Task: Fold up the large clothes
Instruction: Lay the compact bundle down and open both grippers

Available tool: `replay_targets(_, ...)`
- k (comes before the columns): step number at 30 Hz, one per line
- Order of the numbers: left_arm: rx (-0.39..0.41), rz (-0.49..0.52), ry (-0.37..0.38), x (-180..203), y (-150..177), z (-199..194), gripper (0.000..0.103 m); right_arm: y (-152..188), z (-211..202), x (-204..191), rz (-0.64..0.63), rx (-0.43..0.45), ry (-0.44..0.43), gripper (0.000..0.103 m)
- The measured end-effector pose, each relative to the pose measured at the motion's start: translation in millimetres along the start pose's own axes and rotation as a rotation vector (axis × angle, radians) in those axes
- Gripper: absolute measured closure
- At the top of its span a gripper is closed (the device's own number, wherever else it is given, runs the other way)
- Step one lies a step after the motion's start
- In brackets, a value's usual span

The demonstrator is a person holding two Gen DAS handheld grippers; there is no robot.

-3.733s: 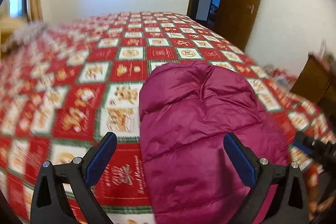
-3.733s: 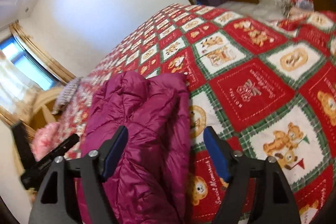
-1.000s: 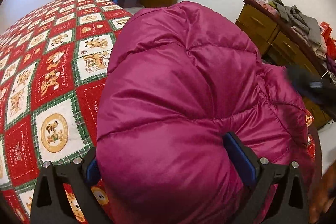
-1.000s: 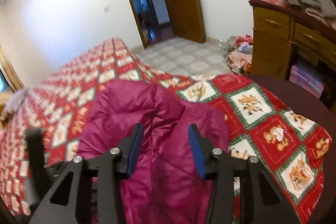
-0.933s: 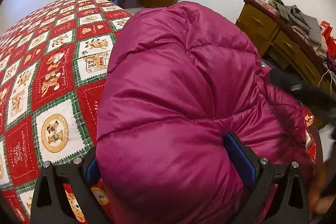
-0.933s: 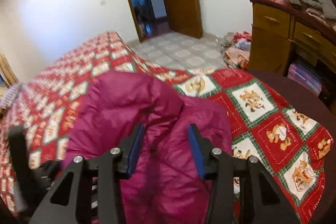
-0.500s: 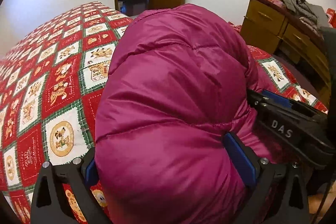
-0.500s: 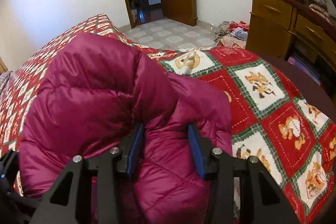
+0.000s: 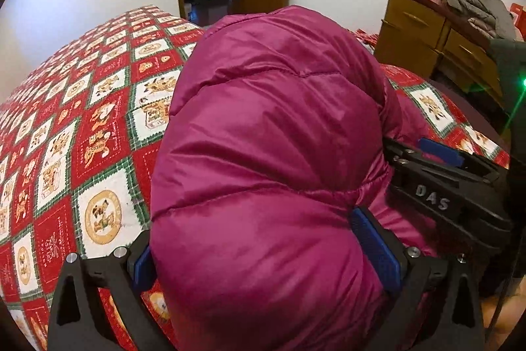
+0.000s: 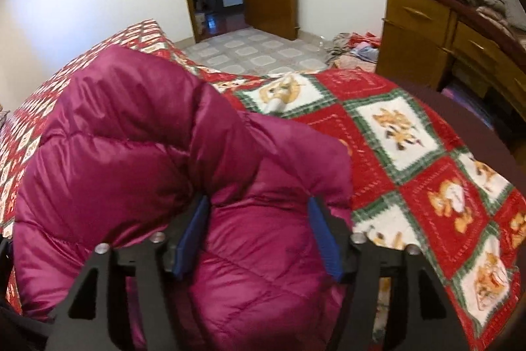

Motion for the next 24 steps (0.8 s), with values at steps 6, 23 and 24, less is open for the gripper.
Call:
replay_targets(6,0.062,0.065,-0.056,3,10,-35,0.001,29,-68,8,0.009,0.063,-0.01,0.037)
replay_targets(23,0.145,0.119,-0.161,13,77,-112,0.001,112,-160,10,0.056,0.108,-0.043,0.024)
replay_targets(24,0.145,0.121,-0.16,14,81,-115,0.001,115,-162,10,0.059,0.111,-0.043,0.024)
Point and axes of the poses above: each gripper's, at about its wrist camera, not at the fingertips, and z roughly the way its jaws point, x to its right, y to its underside, the point moved 3 cm from there along z, roughly the way its jaws point, and after that the axes turned 1 degree about z, right-handed, at the moved point
